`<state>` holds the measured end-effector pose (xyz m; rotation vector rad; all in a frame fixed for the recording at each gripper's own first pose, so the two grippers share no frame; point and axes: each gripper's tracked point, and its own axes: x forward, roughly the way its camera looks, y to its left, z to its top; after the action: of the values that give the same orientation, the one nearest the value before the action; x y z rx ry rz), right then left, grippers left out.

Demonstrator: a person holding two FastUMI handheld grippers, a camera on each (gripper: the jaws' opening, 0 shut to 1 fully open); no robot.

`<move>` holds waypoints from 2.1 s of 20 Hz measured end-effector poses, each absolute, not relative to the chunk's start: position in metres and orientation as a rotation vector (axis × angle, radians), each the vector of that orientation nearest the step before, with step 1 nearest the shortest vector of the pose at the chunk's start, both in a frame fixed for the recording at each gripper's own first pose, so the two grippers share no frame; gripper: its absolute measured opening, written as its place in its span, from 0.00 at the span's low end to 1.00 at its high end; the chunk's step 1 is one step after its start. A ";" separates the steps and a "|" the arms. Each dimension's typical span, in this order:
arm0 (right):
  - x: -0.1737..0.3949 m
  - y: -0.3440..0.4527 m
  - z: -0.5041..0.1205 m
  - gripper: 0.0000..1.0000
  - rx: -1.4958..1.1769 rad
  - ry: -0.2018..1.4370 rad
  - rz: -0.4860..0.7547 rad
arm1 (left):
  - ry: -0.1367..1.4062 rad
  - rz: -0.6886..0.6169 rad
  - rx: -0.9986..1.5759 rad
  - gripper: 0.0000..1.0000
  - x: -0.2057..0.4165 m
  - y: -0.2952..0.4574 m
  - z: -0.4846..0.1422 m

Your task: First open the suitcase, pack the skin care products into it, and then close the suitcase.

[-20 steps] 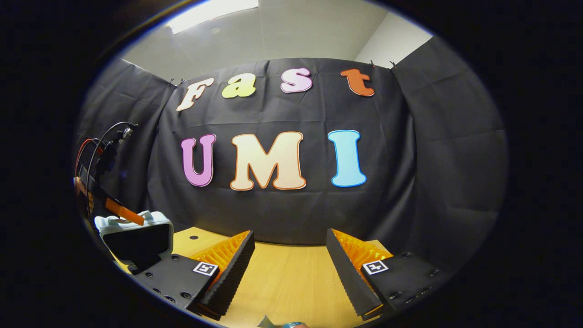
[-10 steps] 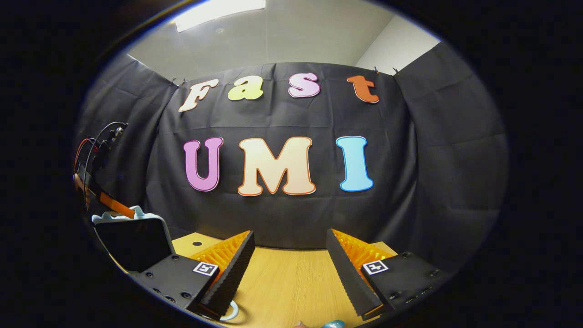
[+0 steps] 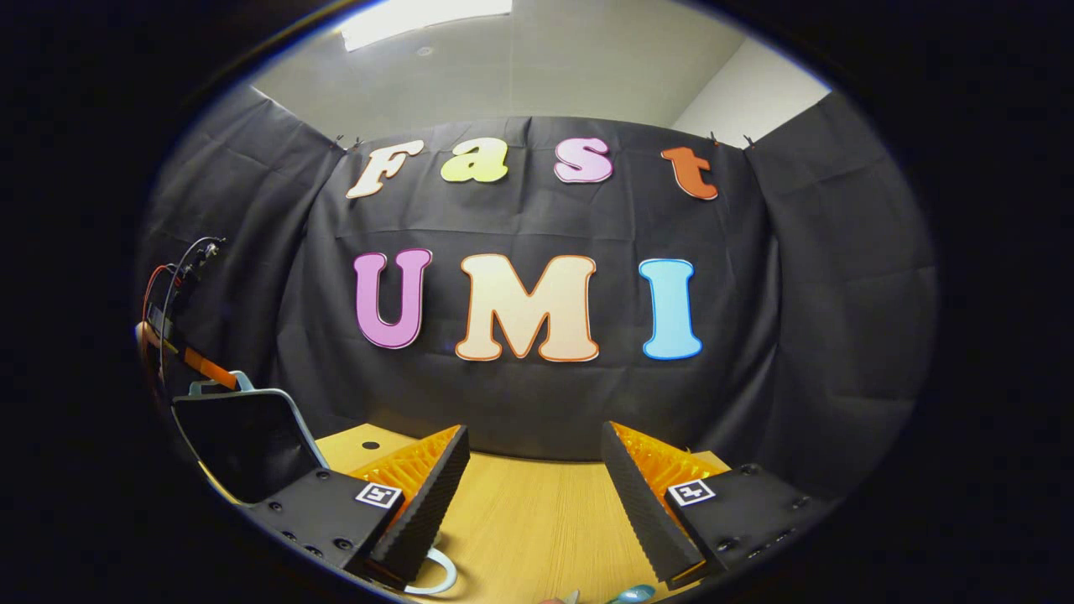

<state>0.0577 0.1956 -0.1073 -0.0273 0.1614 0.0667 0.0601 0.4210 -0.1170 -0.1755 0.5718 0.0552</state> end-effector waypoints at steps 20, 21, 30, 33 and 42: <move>0.058 0.223 -0.120 0.99 -0.078 0.236 0.119 | 0.796 0.339 -0.444 0.00 0.009 0.546 -0.287; 0.059 0.223 -0.118 0.99 -0.090 0.235 0.127 | 0.800 0.357 -0.449 0.00 0.005 0.551 -0.298; 0.053 0.185 -0.113 1.00 -0.115 0.225 0.082 | 0.769 0.527 -0.256 0.78 0.000 0.569 -0.309; 0.049 0.166 -0.111 0.99 -0.096 0.219 0.072 | 0.596 0.566 -0.162 0.95 0.005 0.553 -0.251; 0.037 0.114 -0.096 0.99 -0.070 0.170 0.089 | 0.303 0.461 -0.070 0.95 0.018 0.417 -0.088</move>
<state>0.0366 0.1141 -0.0955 -0.0696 0.1701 0.0890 0.0176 0.4169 -0.0883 -0.0701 0.3034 0.4614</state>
